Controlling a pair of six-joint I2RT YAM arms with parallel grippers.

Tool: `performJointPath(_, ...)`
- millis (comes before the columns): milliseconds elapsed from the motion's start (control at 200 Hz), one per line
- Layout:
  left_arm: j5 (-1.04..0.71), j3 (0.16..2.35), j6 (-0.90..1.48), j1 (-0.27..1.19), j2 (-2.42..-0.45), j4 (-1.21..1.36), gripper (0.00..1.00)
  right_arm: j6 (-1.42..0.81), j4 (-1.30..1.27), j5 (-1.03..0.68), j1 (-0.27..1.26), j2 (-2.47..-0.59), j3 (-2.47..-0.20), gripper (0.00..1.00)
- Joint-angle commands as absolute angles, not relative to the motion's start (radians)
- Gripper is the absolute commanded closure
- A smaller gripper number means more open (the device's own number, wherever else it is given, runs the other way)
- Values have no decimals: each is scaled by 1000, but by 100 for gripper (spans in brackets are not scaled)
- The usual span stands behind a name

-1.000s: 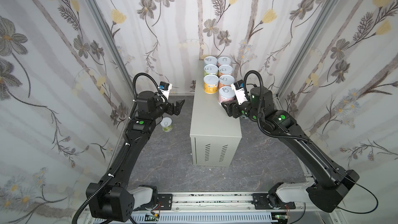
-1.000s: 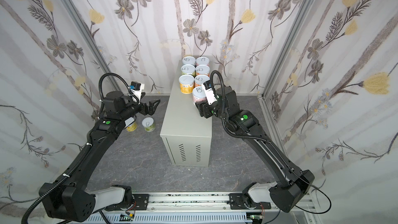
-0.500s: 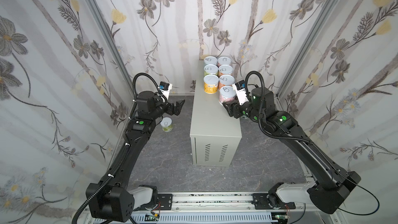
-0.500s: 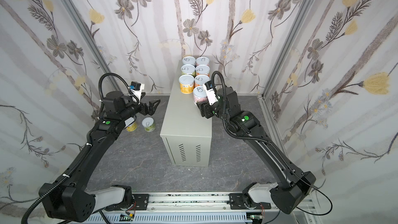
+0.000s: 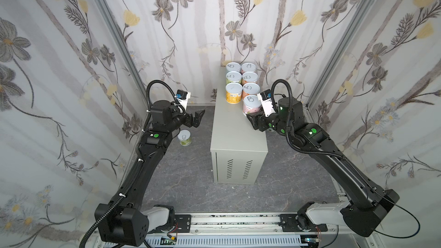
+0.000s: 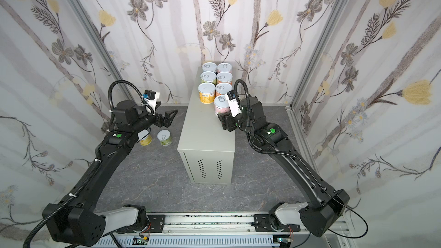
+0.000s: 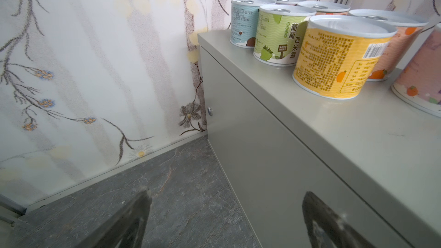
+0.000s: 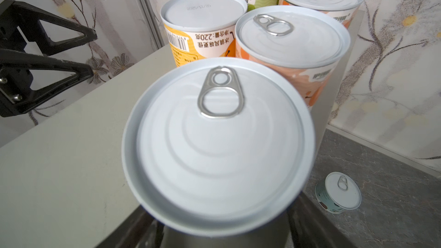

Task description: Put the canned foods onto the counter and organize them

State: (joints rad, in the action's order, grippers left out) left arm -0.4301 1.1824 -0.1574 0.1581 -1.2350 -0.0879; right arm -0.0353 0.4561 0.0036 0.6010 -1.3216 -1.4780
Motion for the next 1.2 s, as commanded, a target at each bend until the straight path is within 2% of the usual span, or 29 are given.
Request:
performJointPath(0,-436,1189,-167,156,-1224,-94,0,-36,431,0,601,-1305,-1475,12)
performJointPath(100,-397,1176,-179,156,-1213,-103,0,-25,427,-9,601,-1265,-1452,0)
performJointPath(430,-167,1021,-207,156,-1154,-1,0,-2,312,-2,580,-1028,-1231,0)
performJointPath(625,-148,949,-180,157,-1183,60,0,-43,268,-82,435,-944,-1179,0)
performJointPath(789,-134,823,-147,156,-1190,188,0,-44,227,-183,280,-967,-1189,0)
performJointPath(929,-97,805,-113,157,-1245,172,0,-59,168,-254,176,-1029,-1183,0)
performJointPath(1069,-1,799,-64,156,-1308,187,0,-71,107,-302,140,-1098,-1182,0)
performJointPath(1199,5,824,-32,156,-1382,157,0,-59,106,-323,132,-1162,-1207,0)
